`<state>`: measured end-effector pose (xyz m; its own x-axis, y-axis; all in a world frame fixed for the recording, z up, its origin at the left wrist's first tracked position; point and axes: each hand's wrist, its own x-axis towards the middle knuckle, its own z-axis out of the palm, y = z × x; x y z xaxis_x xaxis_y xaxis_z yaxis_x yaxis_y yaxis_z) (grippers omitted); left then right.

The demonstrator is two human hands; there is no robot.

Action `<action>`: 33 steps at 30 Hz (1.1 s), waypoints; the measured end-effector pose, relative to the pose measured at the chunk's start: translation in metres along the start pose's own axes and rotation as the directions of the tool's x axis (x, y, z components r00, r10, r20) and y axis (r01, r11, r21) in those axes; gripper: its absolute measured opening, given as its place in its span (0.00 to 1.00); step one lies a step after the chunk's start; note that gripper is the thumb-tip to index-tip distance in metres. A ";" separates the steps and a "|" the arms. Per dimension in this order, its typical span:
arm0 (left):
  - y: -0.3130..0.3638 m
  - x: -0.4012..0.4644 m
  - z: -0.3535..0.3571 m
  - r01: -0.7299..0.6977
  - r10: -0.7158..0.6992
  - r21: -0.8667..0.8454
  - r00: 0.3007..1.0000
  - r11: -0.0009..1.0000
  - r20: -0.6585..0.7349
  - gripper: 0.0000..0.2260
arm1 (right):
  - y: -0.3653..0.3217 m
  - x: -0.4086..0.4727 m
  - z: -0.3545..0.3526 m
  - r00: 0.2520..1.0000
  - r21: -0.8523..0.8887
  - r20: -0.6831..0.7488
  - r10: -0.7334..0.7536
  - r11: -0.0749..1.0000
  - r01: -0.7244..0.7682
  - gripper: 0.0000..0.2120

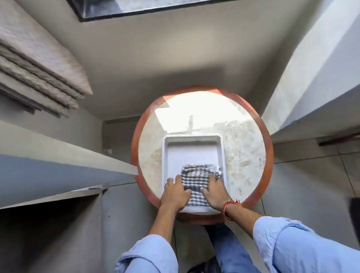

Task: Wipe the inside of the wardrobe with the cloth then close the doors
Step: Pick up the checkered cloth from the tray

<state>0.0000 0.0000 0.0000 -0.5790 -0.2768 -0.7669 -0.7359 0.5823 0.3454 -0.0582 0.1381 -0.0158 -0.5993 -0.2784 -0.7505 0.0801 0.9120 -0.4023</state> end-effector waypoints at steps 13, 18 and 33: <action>-0.010 0.040 0.039 0.042 -0.048 -0.342 0.999 0.939 -0.010 0.29 | 0.003 0.018 0.039 0.971 0.212 -0.157 0.178 0.967 -0.143 0.28; -0.014 0.023 0.029 -0.037 -0.018 -0.504 0.994 0.863 -0.104 0.24 | -0.002 0.014 0.029 0.947 0.396 -0.235 0.220 0.911 -0.113 0.21; -0.150 -0.272 -0.131 -0.139 -0.251 -0.608 0.822 0.782 -0.511 0.28 | -0.194 -0.209 0.076 0.919 0.477 -0.104 -0.380 0.792 0.381 0.18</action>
<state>0.2219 -0.1127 0.2272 -0.4709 -0.7640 -0.4411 -0.7081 0.0290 0.7056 0.1120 -0.0031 0.1793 -0.6640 -0.5709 -0.4829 0.2153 0.4725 -0.8547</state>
